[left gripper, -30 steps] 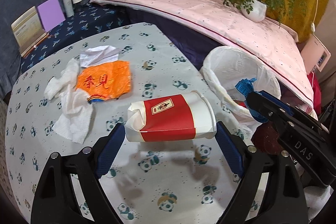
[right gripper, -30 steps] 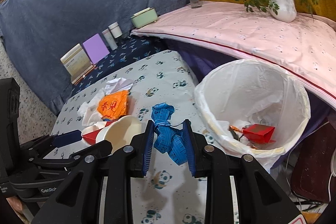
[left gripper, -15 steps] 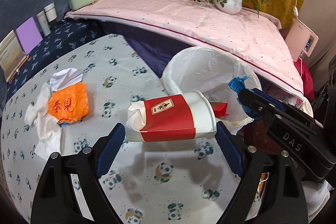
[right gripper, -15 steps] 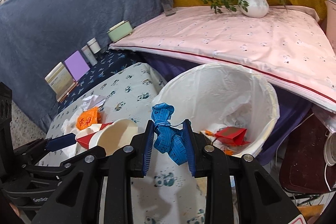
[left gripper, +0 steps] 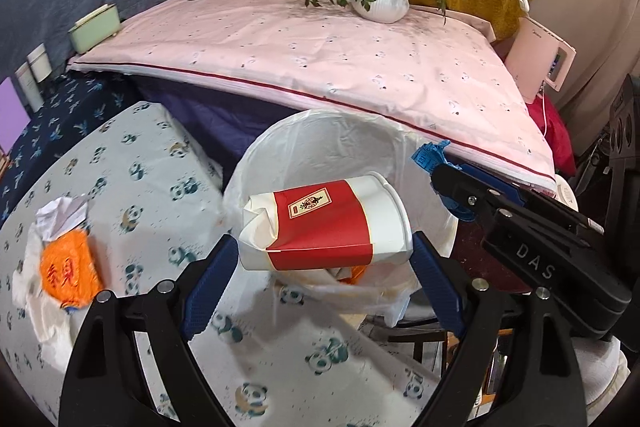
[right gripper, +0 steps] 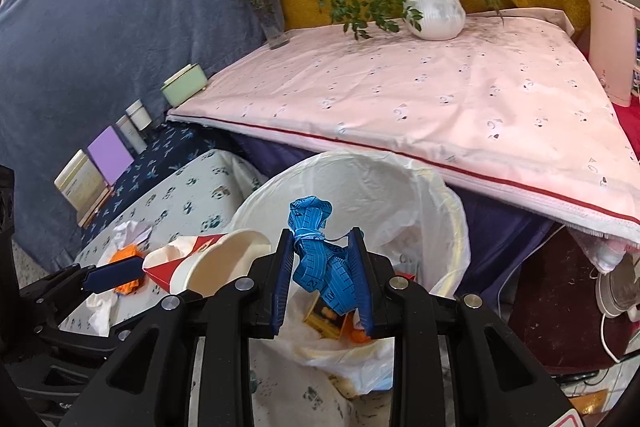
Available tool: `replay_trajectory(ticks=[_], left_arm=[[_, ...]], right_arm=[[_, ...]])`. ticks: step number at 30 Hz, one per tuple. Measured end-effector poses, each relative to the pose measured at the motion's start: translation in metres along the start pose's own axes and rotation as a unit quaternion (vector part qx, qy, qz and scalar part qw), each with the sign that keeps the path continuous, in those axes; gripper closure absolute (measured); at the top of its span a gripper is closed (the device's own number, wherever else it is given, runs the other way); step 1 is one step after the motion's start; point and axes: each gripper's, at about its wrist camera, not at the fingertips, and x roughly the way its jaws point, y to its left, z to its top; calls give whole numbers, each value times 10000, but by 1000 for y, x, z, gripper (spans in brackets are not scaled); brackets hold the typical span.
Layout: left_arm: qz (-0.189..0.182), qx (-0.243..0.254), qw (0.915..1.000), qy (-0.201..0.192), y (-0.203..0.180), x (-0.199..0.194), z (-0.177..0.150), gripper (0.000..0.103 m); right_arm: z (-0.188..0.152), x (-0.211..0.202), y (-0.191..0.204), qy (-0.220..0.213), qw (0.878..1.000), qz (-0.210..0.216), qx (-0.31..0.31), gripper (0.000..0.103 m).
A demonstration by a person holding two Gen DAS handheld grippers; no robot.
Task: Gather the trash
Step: 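Carry the blue cloth and paper cup over the trash bin, then open both tools over the bin to drop the cloth and cup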
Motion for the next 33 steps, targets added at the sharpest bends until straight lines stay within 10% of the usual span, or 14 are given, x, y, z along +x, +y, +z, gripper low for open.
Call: replay_trajectory(ticks=[33], left_arm=[[981,-1415,9847,-271,109,-33,-26,11]], right_arm=[[12,7,54,-35,9993,163,-327,63]])
